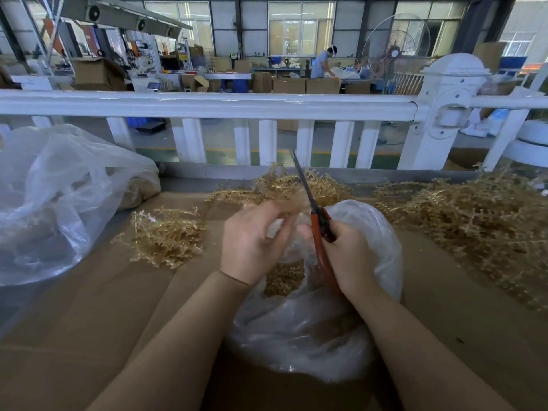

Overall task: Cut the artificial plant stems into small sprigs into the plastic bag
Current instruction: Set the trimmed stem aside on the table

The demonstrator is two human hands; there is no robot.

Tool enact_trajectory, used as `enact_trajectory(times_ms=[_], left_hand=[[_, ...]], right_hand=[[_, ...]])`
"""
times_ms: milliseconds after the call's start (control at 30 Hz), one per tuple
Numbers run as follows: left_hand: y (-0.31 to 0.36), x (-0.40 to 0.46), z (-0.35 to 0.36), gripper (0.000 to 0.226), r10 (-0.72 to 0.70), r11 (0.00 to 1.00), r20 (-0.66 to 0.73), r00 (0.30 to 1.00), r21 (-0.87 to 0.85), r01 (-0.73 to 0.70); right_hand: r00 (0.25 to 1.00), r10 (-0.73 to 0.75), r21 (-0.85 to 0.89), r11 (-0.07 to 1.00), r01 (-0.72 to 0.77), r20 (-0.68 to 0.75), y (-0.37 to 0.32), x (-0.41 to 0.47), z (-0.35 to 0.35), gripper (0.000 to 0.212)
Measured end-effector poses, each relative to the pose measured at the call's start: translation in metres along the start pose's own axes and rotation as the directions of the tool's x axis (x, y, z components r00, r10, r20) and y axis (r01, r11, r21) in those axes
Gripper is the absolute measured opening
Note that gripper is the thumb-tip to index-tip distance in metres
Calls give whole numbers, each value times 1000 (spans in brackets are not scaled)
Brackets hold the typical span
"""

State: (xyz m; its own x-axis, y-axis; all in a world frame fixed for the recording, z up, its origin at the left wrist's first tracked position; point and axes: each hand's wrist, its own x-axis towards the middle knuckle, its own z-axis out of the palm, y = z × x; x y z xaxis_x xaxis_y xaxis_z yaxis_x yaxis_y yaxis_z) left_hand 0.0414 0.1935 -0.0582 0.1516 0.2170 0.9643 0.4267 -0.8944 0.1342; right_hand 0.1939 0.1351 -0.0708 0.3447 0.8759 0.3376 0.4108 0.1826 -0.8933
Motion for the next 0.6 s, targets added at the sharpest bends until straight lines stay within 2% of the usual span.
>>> enact_trajectory(times_ms=[67,133,167,233,400,467,500,567,600], left_hand=[[6,3,3,17,151,988,21,988,16,-151],[5,1,2,13,209,978,85,974,-48,-205],[5,-2,2,13,227,973,128,965,-69,-220],[4,-5,3,16,268,963,185,946,-66,-260],[6,-5,6,23,324,946,219,920,-100,-310],[7,-6,3,37,251,960,190,949,-173,-220],[7,-6,2,42,174,966,189,966,-225,-130],[7,-5,-1,51,-76,952,227,971,-274,138],[6,-4,-2,56,-231,904,286,930,-291,314]], right_hand=[[999,41,171,984,-47,36,-3,-1,-1,39],[996,63,372,925,-81,60,-7,-2,-4,38],[997,56,404,912,-75,58,-9,-3,-5,39],[996,76,376,923,-88,46,-11,-3,-6,43],[994,111,322,942,-99,-17,-10,3,-4,12],[995,102,353,931,-92,-8,-11,2,-6,4],[993,114,384,917,-108,6,-12,1,-7,4],[991,129,423,896,-134,40,-15,0,-10,5],[992,113,406,905,-123,48,-16,0,-11,9]])
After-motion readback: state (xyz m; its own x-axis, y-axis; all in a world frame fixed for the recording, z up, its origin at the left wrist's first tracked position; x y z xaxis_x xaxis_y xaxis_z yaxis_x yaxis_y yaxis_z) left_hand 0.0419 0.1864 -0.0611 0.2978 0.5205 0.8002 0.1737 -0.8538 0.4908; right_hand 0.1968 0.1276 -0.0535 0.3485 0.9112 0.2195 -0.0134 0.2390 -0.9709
